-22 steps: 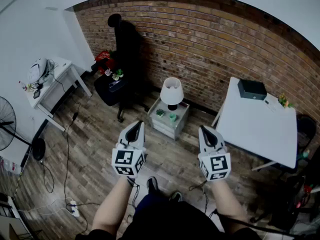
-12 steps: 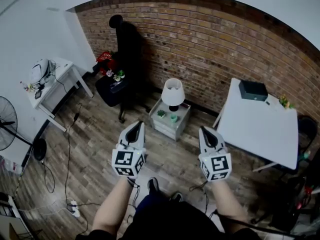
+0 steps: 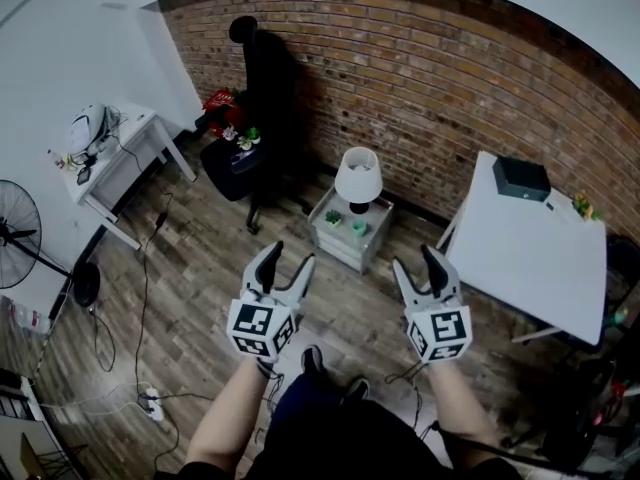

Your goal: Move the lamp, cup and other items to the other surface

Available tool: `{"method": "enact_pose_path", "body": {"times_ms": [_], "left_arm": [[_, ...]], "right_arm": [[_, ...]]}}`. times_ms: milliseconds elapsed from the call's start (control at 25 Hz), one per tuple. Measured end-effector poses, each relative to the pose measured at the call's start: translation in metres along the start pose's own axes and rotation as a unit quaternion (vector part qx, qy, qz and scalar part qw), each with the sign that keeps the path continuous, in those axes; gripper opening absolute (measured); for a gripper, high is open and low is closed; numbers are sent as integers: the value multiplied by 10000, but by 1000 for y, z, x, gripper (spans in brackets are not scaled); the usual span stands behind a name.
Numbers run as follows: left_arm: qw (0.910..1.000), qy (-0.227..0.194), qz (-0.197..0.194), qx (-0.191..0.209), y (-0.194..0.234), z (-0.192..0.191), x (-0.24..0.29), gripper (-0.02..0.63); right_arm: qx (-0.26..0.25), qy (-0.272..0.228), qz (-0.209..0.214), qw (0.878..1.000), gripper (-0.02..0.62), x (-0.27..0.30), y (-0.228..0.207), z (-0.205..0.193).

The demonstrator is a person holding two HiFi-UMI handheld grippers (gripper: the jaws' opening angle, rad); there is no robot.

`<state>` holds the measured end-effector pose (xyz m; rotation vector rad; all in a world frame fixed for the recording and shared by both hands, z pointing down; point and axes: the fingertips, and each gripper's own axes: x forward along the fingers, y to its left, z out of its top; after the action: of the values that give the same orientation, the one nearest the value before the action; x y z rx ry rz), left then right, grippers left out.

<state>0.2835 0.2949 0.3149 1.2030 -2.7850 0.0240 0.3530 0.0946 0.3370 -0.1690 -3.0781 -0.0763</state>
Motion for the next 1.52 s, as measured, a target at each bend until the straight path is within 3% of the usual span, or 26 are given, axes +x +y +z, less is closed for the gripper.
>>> {"method": "enact_pose_path", "body": {"times_ms": [360, 560, 760, 1120, 1280, 1520], "left_arm": [[9997, 175, -141, 28, 31, -33, 2, 264], [9995, 115, -296, 58, 64, -29, 24, 264], [9981, 274, -492, 235, 112, -33, 50, 264], [9937, 271, -1071, 177, 189, -31, 111, 264], [9893, 448, -1374, 215, 211, -35, 127, 264], [9849, 318, -1701, -32, 229, -52, 145, 264]], "right_arm": [[24, 97, 159, 9998, 261, 37, 22, -21], [-66, 252, 93, 9996, 259, 75, 26, -21], [-116, 458, -44, 9989, 252, 124, 39, -17], [55, 715, -521, 9961, 230, 198, 51, -16], [30, 727, -727, 9947, 230, 222, 56, -17], [-98, 992, -983, 9901, 229, 234, 56, -22]]}}
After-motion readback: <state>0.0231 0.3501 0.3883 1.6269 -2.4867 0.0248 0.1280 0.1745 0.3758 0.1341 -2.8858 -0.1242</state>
